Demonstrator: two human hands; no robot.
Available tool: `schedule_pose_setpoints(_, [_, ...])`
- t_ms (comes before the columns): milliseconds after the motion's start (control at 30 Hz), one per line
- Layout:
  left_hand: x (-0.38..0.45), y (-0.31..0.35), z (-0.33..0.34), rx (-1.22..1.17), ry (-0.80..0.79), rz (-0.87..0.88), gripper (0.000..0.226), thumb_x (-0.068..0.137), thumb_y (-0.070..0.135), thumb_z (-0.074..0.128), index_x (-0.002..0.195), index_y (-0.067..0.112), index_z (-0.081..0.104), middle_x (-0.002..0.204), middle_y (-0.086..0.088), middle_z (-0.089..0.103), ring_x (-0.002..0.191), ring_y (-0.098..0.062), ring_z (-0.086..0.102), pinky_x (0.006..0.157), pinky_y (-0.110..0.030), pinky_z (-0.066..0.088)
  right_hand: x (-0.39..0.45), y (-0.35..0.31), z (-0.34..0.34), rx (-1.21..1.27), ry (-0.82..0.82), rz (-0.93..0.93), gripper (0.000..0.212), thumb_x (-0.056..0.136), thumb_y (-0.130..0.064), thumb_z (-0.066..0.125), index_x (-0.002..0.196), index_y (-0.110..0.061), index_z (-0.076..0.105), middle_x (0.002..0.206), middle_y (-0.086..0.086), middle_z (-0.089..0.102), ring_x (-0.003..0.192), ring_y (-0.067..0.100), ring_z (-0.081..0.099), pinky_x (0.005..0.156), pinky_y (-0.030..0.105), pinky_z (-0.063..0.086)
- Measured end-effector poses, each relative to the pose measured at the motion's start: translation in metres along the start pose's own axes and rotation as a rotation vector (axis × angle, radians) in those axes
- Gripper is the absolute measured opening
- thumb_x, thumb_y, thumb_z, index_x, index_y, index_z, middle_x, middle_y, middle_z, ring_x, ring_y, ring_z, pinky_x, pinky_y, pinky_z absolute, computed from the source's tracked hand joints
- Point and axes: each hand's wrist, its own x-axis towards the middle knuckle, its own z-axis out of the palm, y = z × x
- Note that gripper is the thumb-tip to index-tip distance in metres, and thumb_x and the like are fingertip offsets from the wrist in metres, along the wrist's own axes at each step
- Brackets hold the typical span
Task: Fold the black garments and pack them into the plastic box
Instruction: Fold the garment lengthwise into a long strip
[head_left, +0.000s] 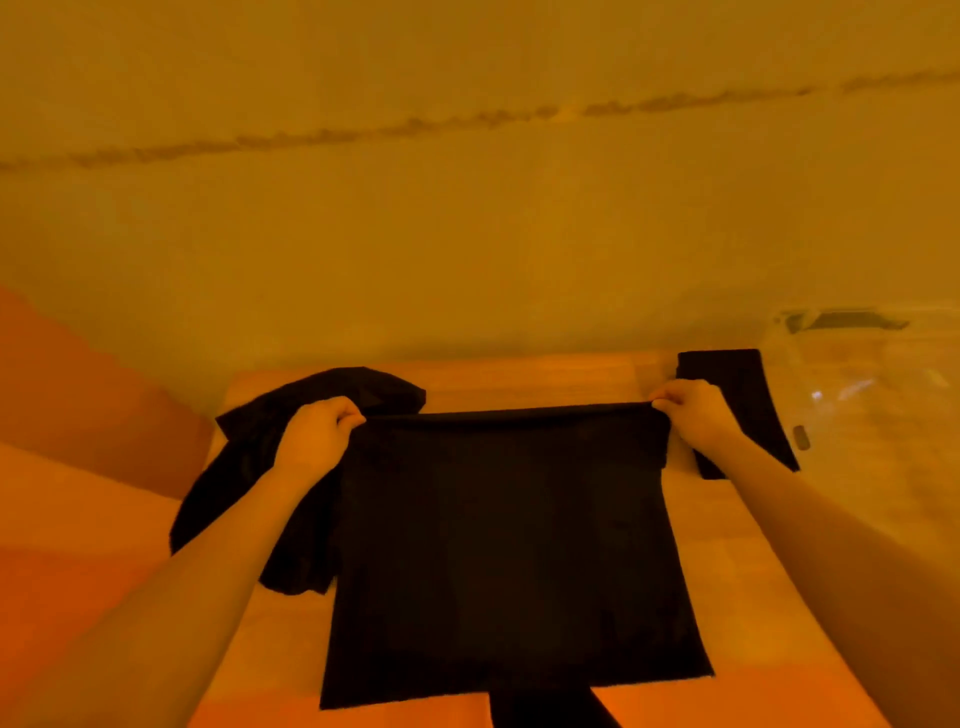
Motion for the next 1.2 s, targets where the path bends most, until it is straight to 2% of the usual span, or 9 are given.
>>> schedule_pose_setpoints(167, [0.068, 0.001, 0.021, 0.072, 0.092, 0.057, 0.019, 0.092, 0.015, 0.054, 0.09, 0.003, 0.068, 0.083, -0.013, 0.067, 0.076, -0.031, 0.06, 0.069, -0.038, 0.045, 0.067, -0.015, 0.022, -0.143, -0.014, 0.102, 0.023, 0.096, -0.011, 0.047, 0.109, 0.0, 0.063, 0.101, 0.021, 0.065, 0.077, 0.029, 0.06, 0.062, 0.029, 0.042])
schedule_pose_setpoints(367, [0.097, 0.006, 0.032, 0.214, 0.192, 0.045, 0.022, 0.089, 0.013, 0.058, 0.106, 0.0, 0.06, 0.105, -0.02, 0.061, 0.097, -0.038, 0.056, 0.079, -0.046, 0.045, 0.099, -0.032, 0.032, -0.186, 0.085, 0.085, 0.032, 0.095, -0.003, 0.041, 0.124, -0.006, 0.054, 0.115, 0.02, 0.062, 0.094, 0.036, 0.062, 0.076, 0.042, 0.054])
schedule_pose_setpoints(500, [0.033, 0.017, 0.053, 0.272, 0.35, 0.289, 0.03, 0.083, 0.015, 0.054, 0.109, 0.002, 0.06, 0.115, -0.019, 0.059, 0.108, -0.035, 0.05, 0.092, -0.045, 0.039, 0.036, -0.032, 0.045, -0.164, 0.091, -0.175, 0.033, 0.094, -0.01, 0.049, 0.126, -0.009, 0.053, 0.123, 0.012, 0.058, 0.11, 0.028, 0.057, 0.089, 0.029, 0.044])
schedule_pose_setpoints(667, [-0.114, 0.009, 0.124, 0.407, -0.037, 0.61, 0.051, 0.078, 0.036, 0.038, 0.121, 0.016, 0.056, 0.137, -0.006, 0.049, 0.133, -0.023, 0.031, 0.11, -0.034, 0.014, -0.108, 0.031, 0.09, -0.373, -0.085, -0.564, 0.042, 0.087, -0.02, 0.058, 0.128, -0.024, 0.05, 0.13, -0.002, 0.054, 0.12, 0.018, 0.053, 0.105, 0.029, 0.036])
schedule_pose_setpoints(767, [-0.169, -0.02, 0.153, 0.454, -0.164, 0.587, 0.064, 0.075, 0.044, 0.037, 0.133, 0.016, 0.039, 0.157, -0.002, 0.002, 0.144, -0.019, -0.003, 0.111, -0.038, 0.005, -0.157, 0.074, 0.114, -0.526, -0.219, -0.58, 0.051, 0.099, -0.045, 0.013, 0.147, -0.03, 0.012, 0.155, -0.005, 0.014, 0.143, 0.011, 0.011, 0.112, 0.029, 0.012])
schedule_pose_setpoints(867, [-0.191, -0.035, 0.154, 0.45, -0.216, 0.561, 0.074, 0.073, 0.05, 0.038, 0.137, 0.015, 0.034, 0.156, -0.003, -0.008, 0.144, -0.021, -0.007, 0.111, -0.04, 0.005, -0.178, 0.097, 0.122, -0.62, -0.258, -0.561, 0.062, 0.096, -0.053, 0.005, 0.148, -0.021, -0.002, 0.157, -0.003, -0.007, 0.144, 0.013, -0.003, 0.112, 0.032, 0.007])
schedule_pose_setpoints(1000, [-0.214, -0.042, 0.151, 0.473, -0.209, 0.575, 0.09, 0.08, 0.061, 0.036, 0.148, 0.013, 0.003, 0.156, -0.004, -0.007, 0.145, -0.022, -0.006, 0.112, -0.041, 0.004, -0.204, 0.103, 0.121, -0.691, -0.289, -0.563, 0.075, 0.091, -0.065, 0.016, 0.148, -0.018, 0.001, 0.157, -0.001, -0.002, 0.144, 0.015, 0.0, 0.113, 0.032, 0.004])
schedule_pose_setpoints(1067, [-0.228, -0.046, 0.152, 0.497, -0.205, 0.562, 0.091, 0.079, 0.045, 0.048, 0.148, 0.012, -0.002, 0.157, -0.004, 0.0, 0.144, -0.022, -0.002, 0.113, -0.041, 0.001, -0.218, 0.11, 0.121, -0.675, -0.28, -0.546, 0.074, 0.091, -0.064, 0.016, 0.148, -0.02, 0.0, 0.157, -0.003, -0.003, 0.144, 0.013, -0.001, 0.113, 0.033, 0.005])
schedule_pose_setpoints(1200, [-0.248, -0.048, 0.149, 0.445, -0.116, 0.591, 0.065, 0.069, 0.007, 0.037, 0.133, 0.019, 0.042, 0.126, 0.002, 0.06, 0.123, -0.019, 0.041, 0.114, -0.037, 0.003, -0.236, 0.121, 0.126, -0.651, -0.148, -0.524, 0.048, 0.101, -0.034, 0.006, 0.143, -0.026, 0.028, 0.145, -0.001, 0.037, 0.143, 0.015, 0.016, 0.113, 0.039, 0.007])
